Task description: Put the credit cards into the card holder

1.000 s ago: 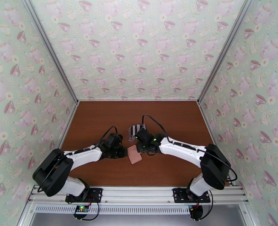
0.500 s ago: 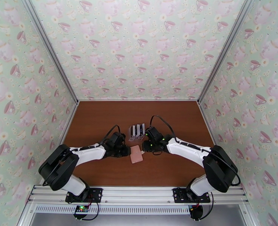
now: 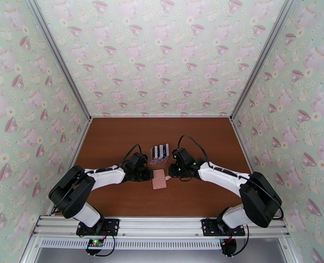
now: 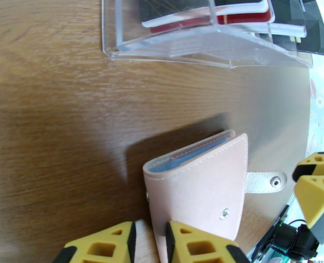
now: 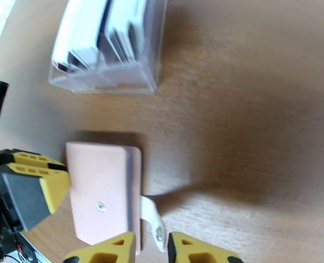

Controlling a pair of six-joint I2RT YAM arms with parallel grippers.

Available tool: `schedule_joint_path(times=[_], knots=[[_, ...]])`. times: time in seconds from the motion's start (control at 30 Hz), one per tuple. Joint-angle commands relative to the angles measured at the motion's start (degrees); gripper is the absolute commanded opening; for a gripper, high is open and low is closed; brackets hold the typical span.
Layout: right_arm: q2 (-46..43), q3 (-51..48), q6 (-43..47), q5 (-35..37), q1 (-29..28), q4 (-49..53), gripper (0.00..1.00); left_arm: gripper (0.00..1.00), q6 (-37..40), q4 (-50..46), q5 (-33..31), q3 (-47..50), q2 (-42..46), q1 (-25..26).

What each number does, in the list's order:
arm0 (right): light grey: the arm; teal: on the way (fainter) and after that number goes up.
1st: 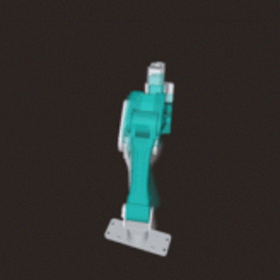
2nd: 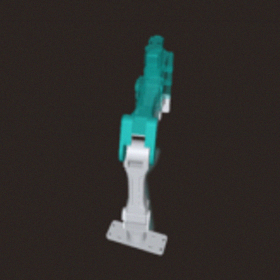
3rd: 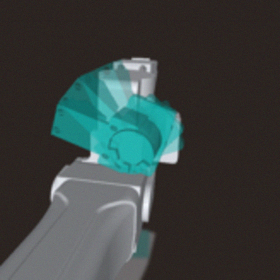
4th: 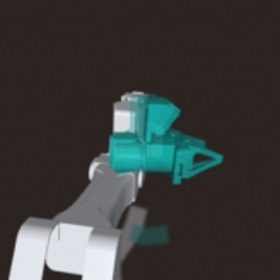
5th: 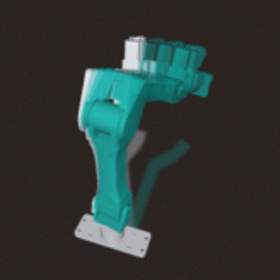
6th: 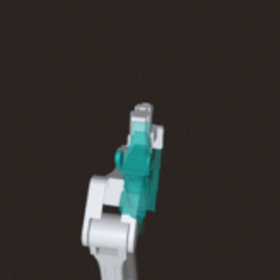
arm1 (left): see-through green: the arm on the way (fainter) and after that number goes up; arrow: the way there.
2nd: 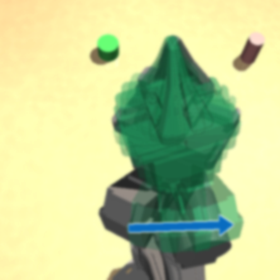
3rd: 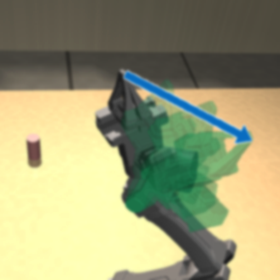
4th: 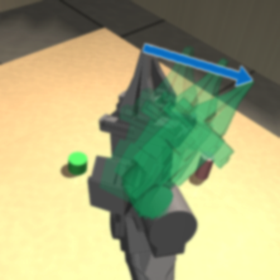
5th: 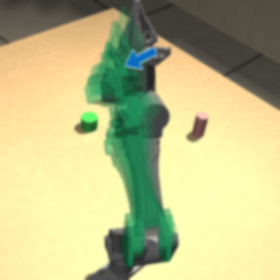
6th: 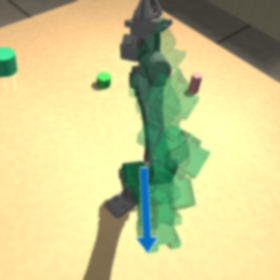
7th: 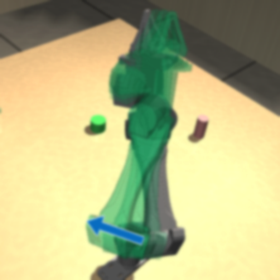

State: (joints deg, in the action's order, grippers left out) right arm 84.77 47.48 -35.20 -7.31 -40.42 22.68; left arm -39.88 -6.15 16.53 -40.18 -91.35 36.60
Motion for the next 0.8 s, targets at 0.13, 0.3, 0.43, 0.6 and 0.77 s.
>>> schedule_joint_path(times=[0.13, 0.3, 0.43, 0.6, 0.77], knots=[[-1.6, -1.7, -1.5, -1.1, 0.1, -1.2, 0.24, 0.26, 0.9, -0.7, -1.1, -0.5, -0.5, 0.4], [-1.3, -1.7, -1.7, -1.3, 0.1, -1.9, 0.22, 0.26, 0.9, -0.7, -1.1, -0.6, -0.7, 0.6], [-0.9, -1.6, -1.7, -1.4, 0.1, -2.1, 0.19, 0.26, 1.0, -0.9, -1.3, -0.6, -0.5, 0.5], [-0.1, -1.1, -1.5, -2.0, 0.1, -2.4, 0.16, 0.26, 0.9, -0.9, -1.2, -0.5, -0.7, 0.5], [0.1, -1.2, -1.5, -1.8, 0.1, -2.3, 0.17, 0.26, 0.9, -0.9, -1.1, -0.7, -0.7, 0.5]])
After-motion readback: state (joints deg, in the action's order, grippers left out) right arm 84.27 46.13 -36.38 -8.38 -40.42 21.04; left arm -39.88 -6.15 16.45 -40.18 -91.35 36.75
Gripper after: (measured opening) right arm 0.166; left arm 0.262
